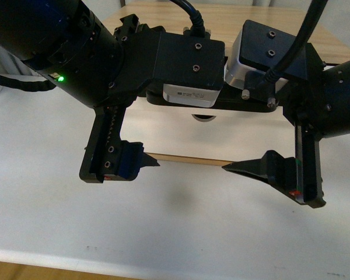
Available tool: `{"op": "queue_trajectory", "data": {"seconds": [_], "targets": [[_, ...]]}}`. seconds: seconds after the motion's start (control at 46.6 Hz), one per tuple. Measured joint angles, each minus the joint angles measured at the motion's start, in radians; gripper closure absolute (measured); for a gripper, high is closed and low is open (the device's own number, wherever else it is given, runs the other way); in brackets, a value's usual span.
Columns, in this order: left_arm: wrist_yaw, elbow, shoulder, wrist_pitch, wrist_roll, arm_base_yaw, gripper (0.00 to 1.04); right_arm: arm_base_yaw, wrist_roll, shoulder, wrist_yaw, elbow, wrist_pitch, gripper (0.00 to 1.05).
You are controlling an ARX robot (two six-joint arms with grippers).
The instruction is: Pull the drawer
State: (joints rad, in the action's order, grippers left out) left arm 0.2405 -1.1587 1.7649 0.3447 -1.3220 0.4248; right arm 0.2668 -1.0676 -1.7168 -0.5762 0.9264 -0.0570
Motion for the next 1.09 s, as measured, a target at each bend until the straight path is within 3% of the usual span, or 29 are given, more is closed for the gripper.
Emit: {"op": "queue_trajectory", "data": {"seconds": [0.643, 1.094], "targets": [[-0.039, 0.201, -0.196, 0.01, 0.108, 0.101, 0.06, 0.029, -0.05, 0.189, -0.032, -0.149, -0.144, 0.09], [-0.077, 0.434, -0.472, -0.369, 0.373, 0.206, 0.06, -0.028, 0.156, 0.583, -0.058, -0.359, 0.014, 0.09]]}}
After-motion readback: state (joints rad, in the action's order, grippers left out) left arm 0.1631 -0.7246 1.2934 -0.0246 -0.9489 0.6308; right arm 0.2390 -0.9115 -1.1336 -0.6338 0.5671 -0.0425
